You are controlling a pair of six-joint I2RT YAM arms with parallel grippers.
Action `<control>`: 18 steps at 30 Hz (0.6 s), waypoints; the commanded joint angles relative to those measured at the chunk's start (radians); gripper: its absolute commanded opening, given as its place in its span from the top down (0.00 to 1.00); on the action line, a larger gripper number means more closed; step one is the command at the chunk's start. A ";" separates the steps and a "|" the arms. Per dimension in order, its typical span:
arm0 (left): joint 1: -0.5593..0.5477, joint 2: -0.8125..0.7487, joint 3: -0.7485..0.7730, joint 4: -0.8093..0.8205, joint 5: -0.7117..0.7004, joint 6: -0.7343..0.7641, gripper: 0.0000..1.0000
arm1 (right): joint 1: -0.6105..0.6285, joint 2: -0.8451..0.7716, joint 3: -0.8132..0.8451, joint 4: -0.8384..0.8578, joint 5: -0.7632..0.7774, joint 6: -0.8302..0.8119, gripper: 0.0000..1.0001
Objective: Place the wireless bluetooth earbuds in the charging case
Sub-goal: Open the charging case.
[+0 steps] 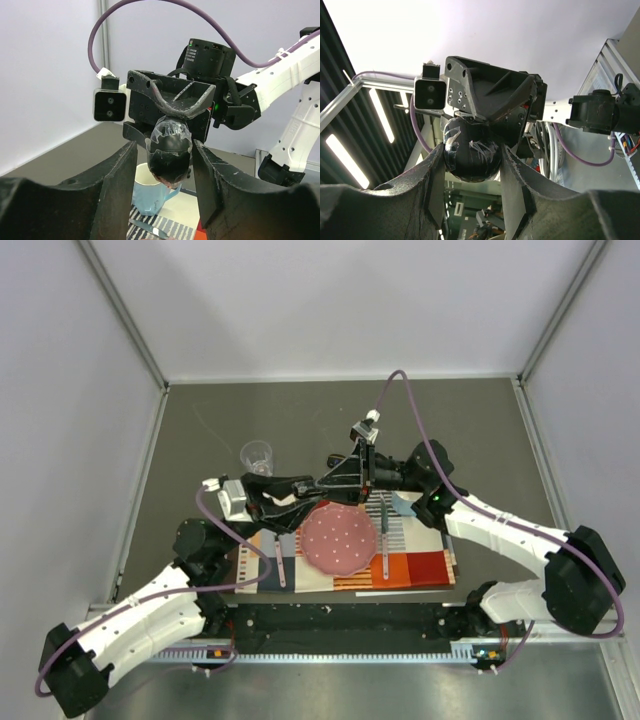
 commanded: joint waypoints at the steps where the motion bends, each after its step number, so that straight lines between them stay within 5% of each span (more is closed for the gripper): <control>1: 0.002 0.004 -0.004 0.046 -0.011 -0.012 0.47 | 0.005 0.001 0.008 0.062 -0.010 0.000 1.00; 5: 0.002 0.000 -0.007 0.048 -0.023 -0.012 0.52 | 0.005 0.002 0.006 0.062 -0.010 0.003 1.00; 13: 0.002 0.006 -0.002 0.045 -0.020 -0.011 0.83 | 0.005 0.002 0.008 0.062 -0.011 0.001 1.00; 16: 0.002 0.013 0.004 0.037 -0.014 -0.014 0.78 | 0.005 0.002 0.011 0.062 -0.011 0.001 1.00; 18: 0.002 0.021 0.007 0.033 0.000 -0.009 0.94 | 0.005 0.005 0.016 0.061 -0.011 -0.002 1.00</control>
